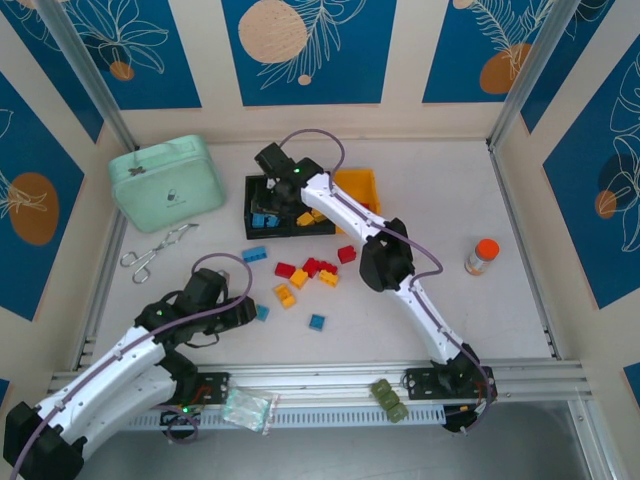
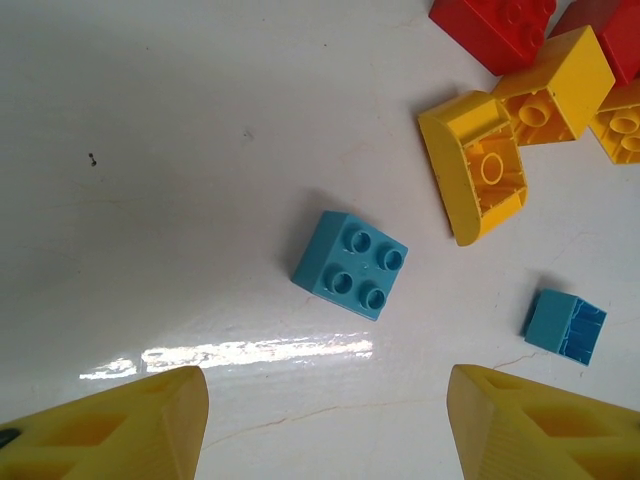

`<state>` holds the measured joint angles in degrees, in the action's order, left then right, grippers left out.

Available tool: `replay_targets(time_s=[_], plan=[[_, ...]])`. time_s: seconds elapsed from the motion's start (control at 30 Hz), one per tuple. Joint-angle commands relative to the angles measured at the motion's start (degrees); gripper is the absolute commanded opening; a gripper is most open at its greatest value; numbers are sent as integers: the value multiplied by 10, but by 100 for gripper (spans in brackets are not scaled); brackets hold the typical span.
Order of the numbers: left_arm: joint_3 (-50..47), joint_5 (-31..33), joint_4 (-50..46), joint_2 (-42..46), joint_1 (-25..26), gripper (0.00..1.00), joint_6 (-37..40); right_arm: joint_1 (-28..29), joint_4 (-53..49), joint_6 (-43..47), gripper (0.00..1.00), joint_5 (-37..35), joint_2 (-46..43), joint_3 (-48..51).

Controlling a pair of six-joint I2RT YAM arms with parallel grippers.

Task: Sort the legos into containers by color
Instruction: Place the lego in the container.

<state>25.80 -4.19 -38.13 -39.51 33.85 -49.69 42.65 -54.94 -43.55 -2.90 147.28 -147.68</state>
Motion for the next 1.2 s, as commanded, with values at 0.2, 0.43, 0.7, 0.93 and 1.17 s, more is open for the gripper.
replay_targets(time_s=[0.2,0.43,0.7,0.93,1.17], plan=[[-10,-3,-18,8,-7,64,-8,-14,-12,-22,33,57,33,-39],[-10,-6,-12,6,-7,64,-8,-16,-17,-23,47,52,32,-45],[1,-3,-11,2,-8,64,-5,-12,-23,-10,47,36,-12,-40],[19,7,-3,-19,-9,64,3,-4,53,18,46,12,-172,149],[39,3,20,-63,-8,64,17,-6,149,22,47,0,-357,418]])
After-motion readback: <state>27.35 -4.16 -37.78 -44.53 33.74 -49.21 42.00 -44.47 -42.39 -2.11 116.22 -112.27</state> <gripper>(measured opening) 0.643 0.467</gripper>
